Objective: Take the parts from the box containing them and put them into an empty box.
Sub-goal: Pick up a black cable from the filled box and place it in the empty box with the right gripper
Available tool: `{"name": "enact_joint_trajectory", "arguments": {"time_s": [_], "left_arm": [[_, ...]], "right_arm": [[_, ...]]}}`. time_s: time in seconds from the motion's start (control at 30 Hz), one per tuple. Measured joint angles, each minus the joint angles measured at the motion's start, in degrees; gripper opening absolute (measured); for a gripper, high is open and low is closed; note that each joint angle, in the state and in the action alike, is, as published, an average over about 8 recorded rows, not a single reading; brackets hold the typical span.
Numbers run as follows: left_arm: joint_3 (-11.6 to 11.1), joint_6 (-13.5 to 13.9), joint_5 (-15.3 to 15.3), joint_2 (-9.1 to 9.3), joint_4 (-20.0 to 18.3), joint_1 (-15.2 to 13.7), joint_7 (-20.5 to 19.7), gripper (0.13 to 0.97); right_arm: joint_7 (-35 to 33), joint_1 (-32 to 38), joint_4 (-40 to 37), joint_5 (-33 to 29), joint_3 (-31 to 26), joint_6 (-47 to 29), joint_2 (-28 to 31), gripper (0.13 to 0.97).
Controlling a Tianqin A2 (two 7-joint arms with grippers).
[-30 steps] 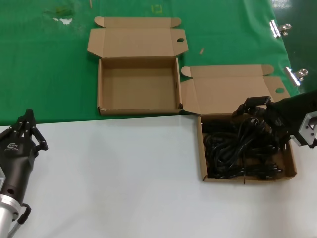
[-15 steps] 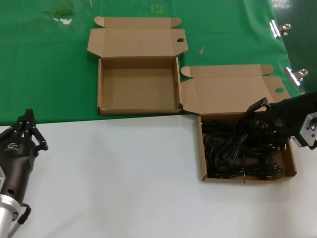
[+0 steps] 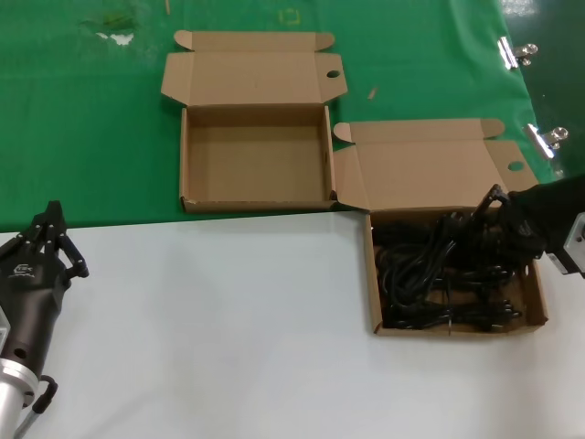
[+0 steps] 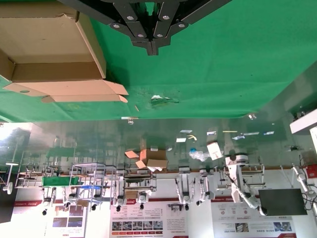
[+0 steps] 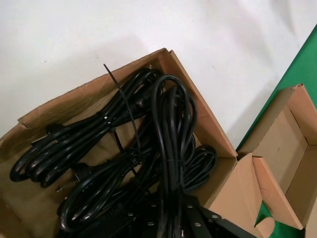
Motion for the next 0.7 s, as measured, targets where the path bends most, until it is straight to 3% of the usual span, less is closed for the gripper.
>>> {"name": "enact_joint_trajectory", "arguments": {"time_s": [0.4, 0.7], "left_arm": [[0.00, 0.00, 0.00, 0.00, 0.00, 0.00, 0.00, 0.140], [0.00, 0.00, 0.00, 0.00, 0.00, 0.00, 0.00, 0.140]], "right_arm": [[3.53, -1.72, 3.54, 0.36, 0.39, -0.22, 1.23, 0.169], [17.59, -4.34, 13.22, 1.20, 1.12, -1.97, 3.99, 0.169]]}}
